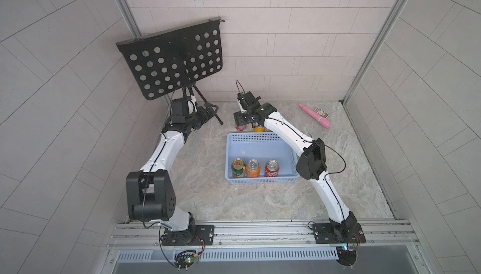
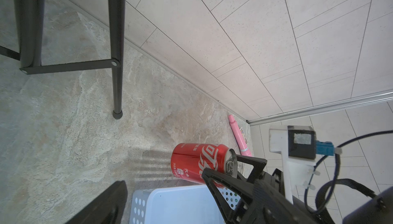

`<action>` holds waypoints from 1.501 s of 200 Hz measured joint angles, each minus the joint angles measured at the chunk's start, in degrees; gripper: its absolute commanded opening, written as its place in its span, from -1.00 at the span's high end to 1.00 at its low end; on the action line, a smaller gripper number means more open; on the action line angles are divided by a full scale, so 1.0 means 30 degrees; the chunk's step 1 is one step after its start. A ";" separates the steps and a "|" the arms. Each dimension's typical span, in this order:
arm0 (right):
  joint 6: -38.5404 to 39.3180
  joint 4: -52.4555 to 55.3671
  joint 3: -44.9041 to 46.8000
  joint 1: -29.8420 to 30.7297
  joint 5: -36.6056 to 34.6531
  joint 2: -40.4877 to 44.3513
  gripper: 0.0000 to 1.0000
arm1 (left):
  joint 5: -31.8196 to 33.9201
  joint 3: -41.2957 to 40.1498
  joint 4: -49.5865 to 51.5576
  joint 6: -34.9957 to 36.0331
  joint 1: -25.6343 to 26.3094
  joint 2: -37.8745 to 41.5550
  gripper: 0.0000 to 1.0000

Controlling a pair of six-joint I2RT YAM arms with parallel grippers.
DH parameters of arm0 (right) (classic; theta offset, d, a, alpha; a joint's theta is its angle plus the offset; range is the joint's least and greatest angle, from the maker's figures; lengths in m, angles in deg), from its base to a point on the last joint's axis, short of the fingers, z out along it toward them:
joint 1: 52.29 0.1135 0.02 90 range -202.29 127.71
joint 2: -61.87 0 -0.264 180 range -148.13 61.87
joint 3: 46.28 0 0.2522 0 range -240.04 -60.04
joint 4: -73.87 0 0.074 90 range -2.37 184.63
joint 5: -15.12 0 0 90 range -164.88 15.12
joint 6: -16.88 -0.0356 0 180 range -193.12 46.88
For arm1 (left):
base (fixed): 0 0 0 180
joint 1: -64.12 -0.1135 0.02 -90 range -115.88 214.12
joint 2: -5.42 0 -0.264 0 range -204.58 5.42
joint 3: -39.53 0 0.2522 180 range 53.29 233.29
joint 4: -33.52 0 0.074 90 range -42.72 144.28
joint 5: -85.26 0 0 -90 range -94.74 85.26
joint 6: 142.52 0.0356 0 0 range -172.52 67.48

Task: Take out the drinks from the basket
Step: Place the drink at the center of the board.

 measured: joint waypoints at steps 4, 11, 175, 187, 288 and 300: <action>0.0022 -0.0044 -0.0029 0.0000 -0.0036 -0.0058 0.69 | -0.0007 0.0000 -0.0015 -0.0015 0.0000 0.0000 -1.00; 0.0036 -0.0117 -0.0073 0.0000 -0.0087 -0.0117 0.69 | 0.0000 0.0000 -0.0022 -0.0022 0.0000 0.0000 -1.00; 0.0095 0.0124 -0.0146 0.0219 -0.0466 -0.1960 0.66 | -0.0452 0.0000 -0.0408 -0.0590 0.0000 -0.0015 -1.00; 0.0095 0.0211 -0.0146 0.0226 -0.0474 -0.1982 0.64 | -0.0452 0.0000 -0.0393 -0.0590 0.0000 -0.0007 -1.00; 0.0102 0.0641 -0.0146 0.0364 -0.0299 -0.2004 -0.21 | -0.0350 -0.0007 -0.0357 -0.0466 0.0000 0.0204 -1.00; 0.0102 0.0670 -0.0146 0.0357 -0.0248 -0.2004 -0.27 | -0.0350 -0.0007 -0.0350 -0.0444 0.0000 0.0211 -1.00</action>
